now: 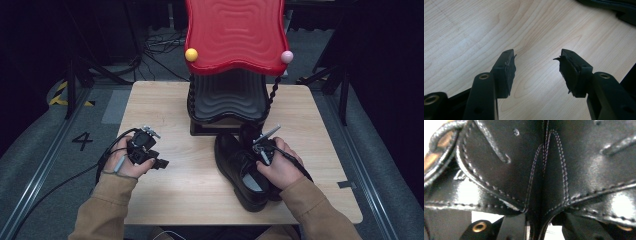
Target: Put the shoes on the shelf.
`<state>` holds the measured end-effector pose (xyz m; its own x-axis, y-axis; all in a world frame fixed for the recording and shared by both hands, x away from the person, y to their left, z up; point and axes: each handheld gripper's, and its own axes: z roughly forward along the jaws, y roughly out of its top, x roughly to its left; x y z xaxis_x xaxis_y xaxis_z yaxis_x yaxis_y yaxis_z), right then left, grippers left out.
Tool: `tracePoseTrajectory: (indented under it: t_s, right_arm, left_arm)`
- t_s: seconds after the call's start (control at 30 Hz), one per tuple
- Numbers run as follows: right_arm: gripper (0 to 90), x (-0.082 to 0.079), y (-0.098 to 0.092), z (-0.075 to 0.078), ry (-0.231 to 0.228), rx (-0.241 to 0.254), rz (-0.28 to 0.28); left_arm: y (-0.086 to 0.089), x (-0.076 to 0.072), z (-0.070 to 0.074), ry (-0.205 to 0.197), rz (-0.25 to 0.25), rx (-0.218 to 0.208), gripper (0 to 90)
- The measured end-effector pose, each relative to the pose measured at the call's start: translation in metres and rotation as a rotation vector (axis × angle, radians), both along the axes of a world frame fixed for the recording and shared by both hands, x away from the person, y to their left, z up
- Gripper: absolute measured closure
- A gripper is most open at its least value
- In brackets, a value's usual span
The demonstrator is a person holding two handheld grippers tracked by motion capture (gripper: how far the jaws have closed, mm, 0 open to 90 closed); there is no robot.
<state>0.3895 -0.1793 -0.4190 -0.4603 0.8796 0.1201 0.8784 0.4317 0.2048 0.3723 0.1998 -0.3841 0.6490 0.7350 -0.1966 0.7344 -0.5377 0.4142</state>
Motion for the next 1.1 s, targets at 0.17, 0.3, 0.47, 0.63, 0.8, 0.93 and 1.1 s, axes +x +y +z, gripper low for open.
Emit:
tracePoseTrajectory:
  t_s: [0.17,0.3,0.47,0.63,0.8,0.93,1.1]
  right_arm:
    - [81.4,-0.001,0.001,0.003,0.003,-0.012,-0.028]
    - [81.8,-0.003,-0.004,0.011,0.004,0.001,-0.044]
    - [81.8,-0.014,-0.005,0.027,0.019,0.007,-0.051]
    - [81.8,-0.024,-0.007,0.044,0.016,0.013,-0.035]
    - [82.0,-0.028,-0.011,0.059,0.045,0.013,-0.019]
    - [82.0,-0.031,-0.013,0.074,0.052,0.0,-0.012]
    - [82.0,-0.031,-0.015,0.091,0.049,-0.014,-0.008]
  left_arm:
    - [0.003,-0.002,0.001,-0.005,0.005,-0.009,46.9]
    - [0.008,-0.003,0.002,-0.008,0.018,-0.017,46.9]
    - [0.01,-0.005,0.003,-0.014,0.028,-0.025,46.9]
    - [0.011,-0.005,0.004,-0.018,0.031,-0.027,46.9]
    - [0.012,-0.005,0.005,-0.019,0.032,-0.029,46.9]
    - [0.013,-0.005,0.005,-0.022,0.036,-0.033,46.9]
    - [0.013,-0.005,0.006,-0.025,0.037,-0.035,46.9]
